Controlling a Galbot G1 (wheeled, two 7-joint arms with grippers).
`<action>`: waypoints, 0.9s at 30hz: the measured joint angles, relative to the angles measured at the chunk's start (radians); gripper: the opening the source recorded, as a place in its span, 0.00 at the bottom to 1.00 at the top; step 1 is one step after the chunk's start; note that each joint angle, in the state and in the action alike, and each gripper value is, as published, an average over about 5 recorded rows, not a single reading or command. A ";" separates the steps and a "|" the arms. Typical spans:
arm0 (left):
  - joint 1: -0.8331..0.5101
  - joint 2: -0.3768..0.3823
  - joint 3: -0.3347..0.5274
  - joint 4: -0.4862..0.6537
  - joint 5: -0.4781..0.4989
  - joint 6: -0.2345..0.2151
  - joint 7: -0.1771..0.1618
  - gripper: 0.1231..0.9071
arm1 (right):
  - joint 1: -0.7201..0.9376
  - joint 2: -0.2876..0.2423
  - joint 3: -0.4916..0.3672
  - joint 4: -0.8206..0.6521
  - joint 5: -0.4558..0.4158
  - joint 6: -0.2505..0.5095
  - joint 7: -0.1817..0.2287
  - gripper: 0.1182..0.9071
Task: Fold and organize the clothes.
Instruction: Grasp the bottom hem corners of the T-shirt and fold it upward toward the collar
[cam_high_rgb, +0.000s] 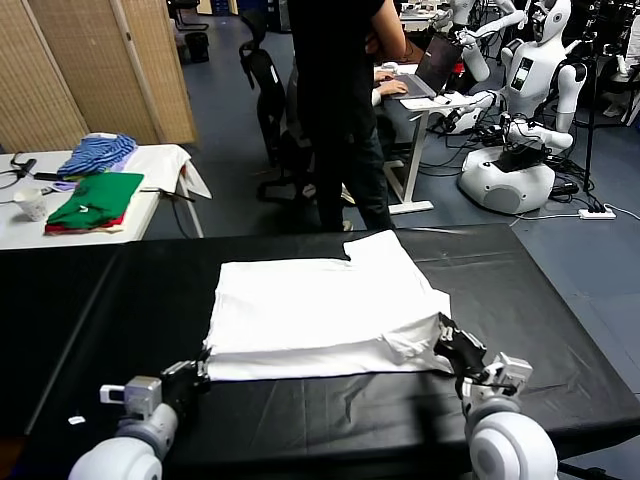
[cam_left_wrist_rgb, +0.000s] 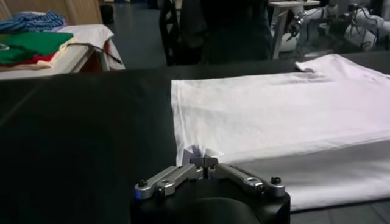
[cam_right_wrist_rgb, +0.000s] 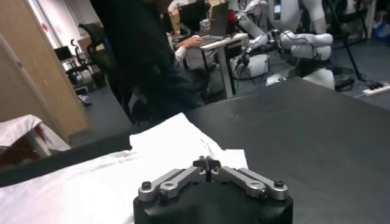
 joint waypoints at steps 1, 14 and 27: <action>-0.002 -0.001 0.001 0.002 0.000 0.001 0.000 0.03 | 0.005 -0.001 -0.002 -0.006 -0.002 0.002 -0.002 0.03; -0.027 -0.010 0.005 0.011 -0.007 0.014 -0.008 0.03 | 0.043 -0.010 -0.020 -0.054 -0.009 0.014 -0.017 0.03; -0.033 -0.015 0.010 0.016 -0.005 0.015 -0.015 0.03 | 0.057 -0.005 -0.037 -0.079 -0.022 0.025 -0.031 0.11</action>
